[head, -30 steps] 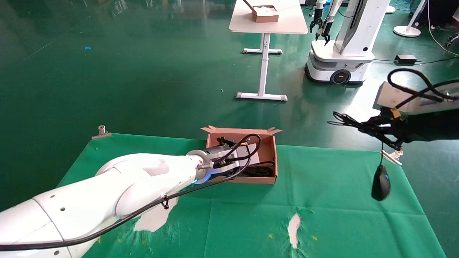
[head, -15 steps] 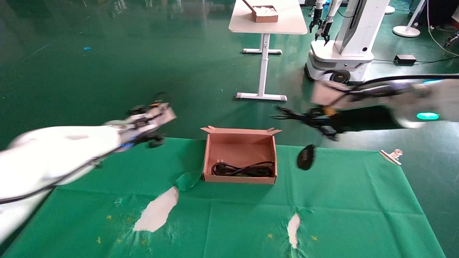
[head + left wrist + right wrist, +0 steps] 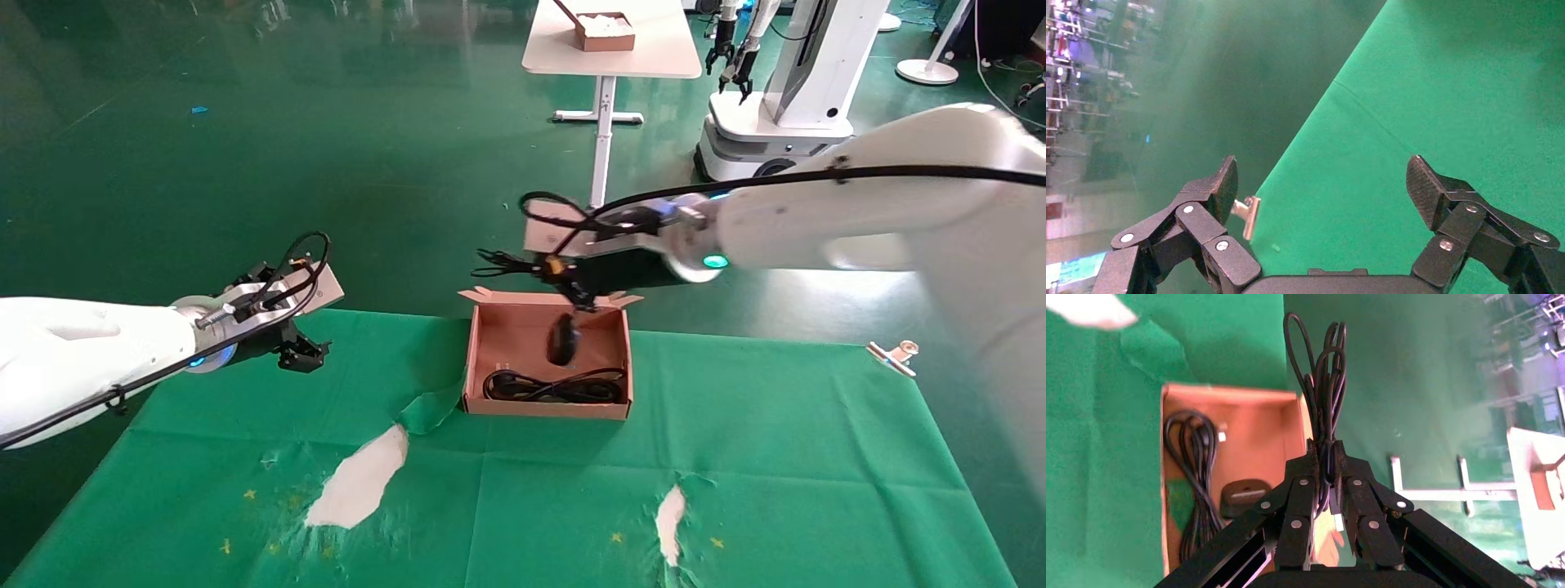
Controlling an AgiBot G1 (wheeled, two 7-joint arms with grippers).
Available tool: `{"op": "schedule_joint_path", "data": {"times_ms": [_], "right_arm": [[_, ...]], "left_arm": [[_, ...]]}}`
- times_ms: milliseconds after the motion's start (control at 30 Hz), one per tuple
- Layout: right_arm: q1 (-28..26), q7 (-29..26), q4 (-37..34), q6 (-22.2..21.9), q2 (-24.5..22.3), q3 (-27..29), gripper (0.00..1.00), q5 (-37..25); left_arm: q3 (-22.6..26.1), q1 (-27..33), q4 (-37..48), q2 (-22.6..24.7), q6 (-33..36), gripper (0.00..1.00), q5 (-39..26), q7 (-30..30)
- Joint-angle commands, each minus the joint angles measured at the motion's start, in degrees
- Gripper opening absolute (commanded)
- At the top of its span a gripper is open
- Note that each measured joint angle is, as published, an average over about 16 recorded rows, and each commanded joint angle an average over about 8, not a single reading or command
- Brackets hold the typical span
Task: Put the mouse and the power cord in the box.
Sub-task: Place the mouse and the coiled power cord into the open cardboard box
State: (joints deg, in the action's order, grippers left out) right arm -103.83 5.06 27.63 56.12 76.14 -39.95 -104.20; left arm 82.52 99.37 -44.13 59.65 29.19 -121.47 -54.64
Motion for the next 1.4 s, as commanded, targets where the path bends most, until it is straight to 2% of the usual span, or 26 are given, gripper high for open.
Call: {"op": "schedule_joint_path", "data": {"times_ms": [33, 200, 367, 400, 633, 667, 1400], "right_arm": [[-0.2, 2.7, -3.4, -1.5, 2.2, 0.2, 0.00, 1.3], [1.9, 3.1, -3.1, -4.7, 2.6, -5.3, 0.00, 3.0], [2.7, -0.6, -2.3, -7.1, 2.5, -11.7, 0.00, 2.9], [2.8, -1.4, -2.3, -7.4, 2.5, -12.6, 0.04, 2.9], [2.9, -4.4, -2.7, -10.1, 2.8, -17.1, 0.90, 2.6], [2.9, -4.5, -2.8, -10.3, 2.9, -17.4, 0.98, 2.6], [3.3, -4.0, -1.8, -8.6, 2.0, -15.2, 1.00, 3.2]], "left_arm": [[0.1, 0.0, -1.6, -0.6, 0.4, 1.00, -1.5, -1.8], [0.0, -0.3, -4.2, -1.4, 1.5, 1.00, -5.2, -5.8], [-0.3, -0.6, -6.4, -1.9, 2.5, 1.00, -8.5, -9.2], [-0.3, -0.6, -6.8, -2.0, 2.6, 1.00, -9.0, -9.7], [-0.5, -0.8, -8.4, -2.6, 3.3, 1.00, -11.0, -11.6], [-0.5, -0.9, -8.5, -2.6, 3.4, 1.00, -11.2, -11.7], [-0.5, -0.9, -7.8, -2.3, 3.2, 1.00, -10.5, -11.2]]}}
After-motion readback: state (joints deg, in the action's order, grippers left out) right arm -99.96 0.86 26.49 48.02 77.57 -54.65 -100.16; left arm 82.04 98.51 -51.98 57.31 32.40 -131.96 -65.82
